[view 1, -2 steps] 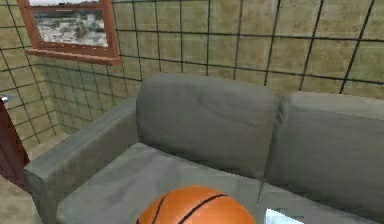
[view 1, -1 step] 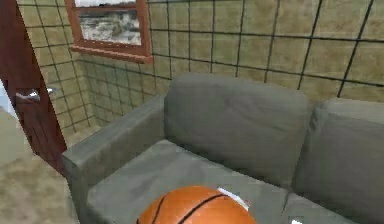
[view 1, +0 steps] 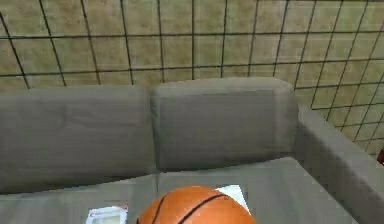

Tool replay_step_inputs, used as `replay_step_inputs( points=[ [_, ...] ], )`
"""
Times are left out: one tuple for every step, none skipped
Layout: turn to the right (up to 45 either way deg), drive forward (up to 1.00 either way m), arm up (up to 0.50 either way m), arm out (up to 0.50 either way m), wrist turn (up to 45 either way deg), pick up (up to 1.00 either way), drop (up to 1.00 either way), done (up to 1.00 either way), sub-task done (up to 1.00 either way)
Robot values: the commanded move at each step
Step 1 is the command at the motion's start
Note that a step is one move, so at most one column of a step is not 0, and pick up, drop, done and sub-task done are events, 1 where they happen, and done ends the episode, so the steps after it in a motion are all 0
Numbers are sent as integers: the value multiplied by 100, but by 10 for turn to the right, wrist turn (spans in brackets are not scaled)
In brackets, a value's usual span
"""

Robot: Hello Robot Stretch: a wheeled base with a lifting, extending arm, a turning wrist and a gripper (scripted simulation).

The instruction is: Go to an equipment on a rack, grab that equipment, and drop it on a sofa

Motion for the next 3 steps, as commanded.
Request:
replay_step_inputs(
  points=[
    [450,0,0,0,0,0,0,0,0],
    [450,0,0,0,0,0,0,0,0],
    [240,0,0,0,0,0,0,0,0]
  ],
)
